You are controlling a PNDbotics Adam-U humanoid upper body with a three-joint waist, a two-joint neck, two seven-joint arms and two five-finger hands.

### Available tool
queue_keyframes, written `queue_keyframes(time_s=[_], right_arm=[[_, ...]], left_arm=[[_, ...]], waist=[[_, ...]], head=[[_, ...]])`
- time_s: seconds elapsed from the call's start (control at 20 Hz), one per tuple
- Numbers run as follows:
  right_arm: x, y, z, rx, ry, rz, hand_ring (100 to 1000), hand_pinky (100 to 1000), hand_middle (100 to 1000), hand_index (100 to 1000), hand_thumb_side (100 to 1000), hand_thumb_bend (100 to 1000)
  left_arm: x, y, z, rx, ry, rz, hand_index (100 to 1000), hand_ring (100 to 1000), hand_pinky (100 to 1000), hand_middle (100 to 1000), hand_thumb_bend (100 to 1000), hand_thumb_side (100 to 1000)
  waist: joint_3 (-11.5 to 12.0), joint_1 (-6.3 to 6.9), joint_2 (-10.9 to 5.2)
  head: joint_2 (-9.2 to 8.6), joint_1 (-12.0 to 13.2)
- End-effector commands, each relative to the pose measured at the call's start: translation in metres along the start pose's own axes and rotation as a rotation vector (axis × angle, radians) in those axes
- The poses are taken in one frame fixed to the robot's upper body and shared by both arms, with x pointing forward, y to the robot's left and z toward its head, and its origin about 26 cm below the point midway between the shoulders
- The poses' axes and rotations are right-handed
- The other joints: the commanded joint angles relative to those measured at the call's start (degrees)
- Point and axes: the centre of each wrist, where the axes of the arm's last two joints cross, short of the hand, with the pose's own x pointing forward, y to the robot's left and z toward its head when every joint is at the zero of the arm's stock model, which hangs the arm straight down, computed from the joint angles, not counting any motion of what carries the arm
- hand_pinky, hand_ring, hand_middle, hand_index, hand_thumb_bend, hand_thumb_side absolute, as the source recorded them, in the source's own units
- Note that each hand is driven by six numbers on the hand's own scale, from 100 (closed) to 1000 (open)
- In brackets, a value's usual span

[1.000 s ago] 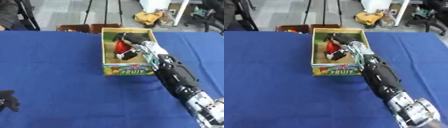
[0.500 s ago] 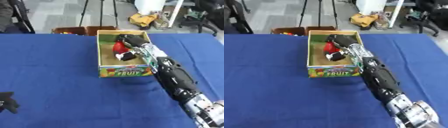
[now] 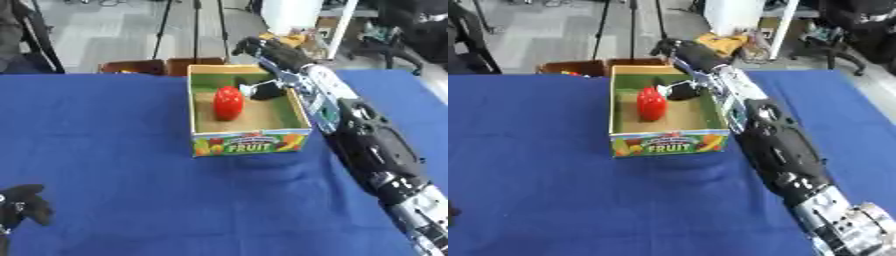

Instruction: Pick up objects on the table and place them in the box.

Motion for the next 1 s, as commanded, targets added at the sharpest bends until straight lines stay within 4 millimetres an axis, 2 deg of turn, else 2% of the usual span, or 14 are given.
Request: queue_keyframes(time_s=[0.05,0.2,0.25,0.3,0.4,0.45,0.6,0.8,0.85,0.9,0.95,1.0], right_arm=[[0.003,-0.011,0.013,-0.031,-0.099,0.041,867,624,864,902,366,148],[0.008,-0.001,0.031,0.013,-0.181,0.033,880,654,866,902,343,145],[0.008,0.001,0.037,0.015,-0.200,0.021,875,648,859,888,402,100],[0.009,0.002,0.043,0.009,-0.216,0.006,873,644,858,885,504,100],[0.010,0.002,0.055,-0.020,-0.243,-0.029,866,634,854,885,529,100],[0.010,0.002,0.061,-0.031,-0.256,-0.045,864,635,852,888,566,100],[0.017,0.003,0.075,-0.069,-0.278,-0.097,851,629,841,882,548,100],[0.034,-0.011,0.079,-0.105,-0.292,-0.142,850,630,840,881,553,100],[0.040,-0.014,0.078,-0.109,-0.304,-0.154,841,627,829,872,603,100],[0.047,-0.018,0.077,-0.109,-0.317,-0.165,841,628,829,872,615,100],[0.052,-0.022,0.077,-0.108,-0.326,-0.174,841,632,828,873,631,100],[0.057,-0.026,0.077,-0.106,-0.336,-0.183,841,632,828,873,632,100]], left_arm=[[0.000,0.010,0.001,0.042,-0.003,-0.026,680,386,562,466,638,967],[-0.003,0.013,0.004,0.060,0.009,-0.039,680,385,561,466,636,970],[-0.004,0.014,0.005,0.064,0.012,-0.042,679,385,561,465,634,971],[-0.004,0.014,0.006,0.066,0.015,-0.044,677,384,561,464,633,972],[-0.005,0.014,0.005,0.065,0.014,-0.046,676,384,561,464,631,971],[-0.005,0.013,0.005,0.062,0.014,-0.045,673,383,560,462,629,970],[-0.003,0.009,0.002,0.041,0.005,-0.039,666,375,557,455,613,955],[0.001,0.004,-0.007,-0.001,-0.002,-0.049,661,370,554,452,600,950],[0.004,0.002,-0.009,-0.019,-0.011,-0.058,631,319,521,404,590,888],[0.008,-0.001,-0.014,-0.049,-0.019,-0.071,623,312,517,396,611,873],[0.011,-0.004,-0.020,-0.076,-0.027,-0.086,617,308,514,392,736,810],[0.015,-0.008,-0.026,-0.107,-0.036,-0.101,618,309,514,392,756,801]], waist=[[-1.5,0.39,-0.66],[-3.7,0.45,-0.46],[-4.5,0.50,-0.37],[-5.2,0.58,-0.28],[-6.2,0.78,-0.14],[-6.4,0.85,-0.16],[-6.6,1.03,-0.37],[-6.7,1.16,-0.64],[-6.9,1.23,-0.95],[-7.0,1.27,-1.17],[-7.1,1.28,-1.27],[-7.2,1.28,-1.33]], head=[[0.55,3.1],[0.54,4.2],[0.58,4.5],[0.60,4.8],[0.67,5.2],[0.75,5.3],[0.96,5.1],[1.50,5.2],[1.59,5.6],[1.74,5.9],[1.78,6.1],[1.74,6.1]])
